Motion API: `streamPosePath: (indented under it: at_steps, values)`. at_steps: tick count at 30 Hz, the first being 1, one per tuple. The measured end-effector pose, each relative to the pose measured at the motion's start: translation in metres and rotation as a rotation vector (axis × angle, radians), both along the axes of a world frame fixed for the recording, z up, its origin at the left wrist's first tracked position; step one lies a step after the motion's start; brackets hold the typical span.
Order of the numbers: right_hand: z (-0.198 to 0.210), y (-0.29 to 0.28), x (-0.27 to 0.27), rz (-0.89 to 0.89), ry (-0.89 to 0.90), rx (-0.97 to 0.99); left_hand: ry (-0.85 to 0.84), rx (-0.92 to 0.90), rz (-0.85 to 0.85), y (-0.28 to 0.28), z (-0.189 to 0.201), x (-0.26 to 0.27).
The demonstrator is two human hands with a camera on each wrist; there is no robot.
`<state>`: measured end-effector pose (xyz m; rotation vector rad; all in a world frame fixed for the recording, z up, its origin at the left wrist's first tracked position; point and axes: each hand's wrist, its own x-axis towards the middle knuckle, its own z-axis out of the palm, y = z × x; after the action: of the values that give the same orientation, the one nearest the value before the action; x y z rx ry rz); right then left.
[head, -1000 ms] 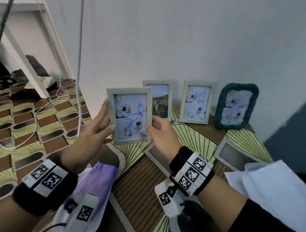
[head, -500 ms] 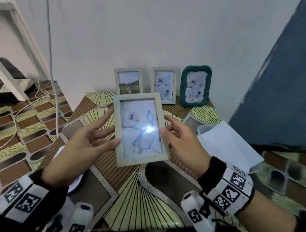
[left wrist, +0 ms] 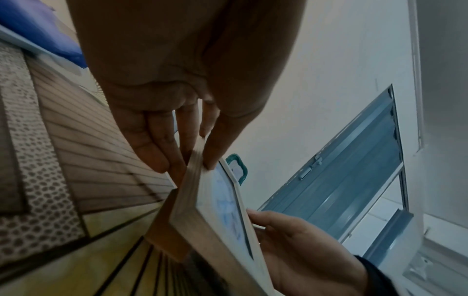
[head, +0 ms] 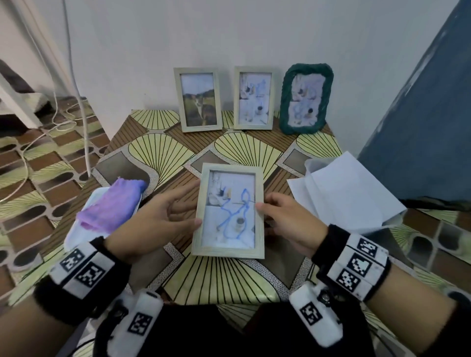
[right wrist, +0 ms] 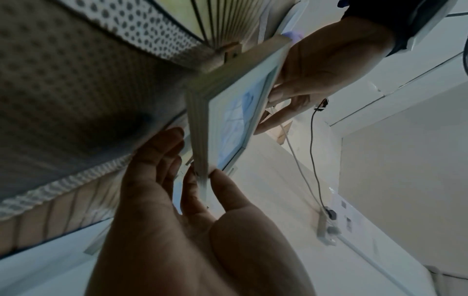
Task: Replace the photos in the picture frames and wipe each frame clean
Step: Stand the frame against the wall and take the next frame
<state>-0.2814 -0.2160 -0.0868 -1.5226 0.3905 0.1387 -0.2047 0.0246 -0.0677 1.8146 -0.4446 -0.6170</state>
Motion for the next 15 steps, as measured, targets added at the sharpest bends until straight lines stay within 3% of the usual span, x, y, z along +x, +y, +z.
streamPosePath:
  at_steps: [5,9,15]
  values:
    - [-0.008,-0.002,0.004,-0.019,0.025,-0.002,-0.108,0.110,-0.044,-0.009,-0.012,0.004]
    - [-0.008,-0.008,0.005,-0.038,0.024,0.099,-0.403,0.404,-0.090,-0.008,-0.013,0.005]
    - [-0.002,-0.008,0.008,-0.041,-0.004,0.146,-0.358,0.225,-0.050,-0.012,-0.014,0.000]
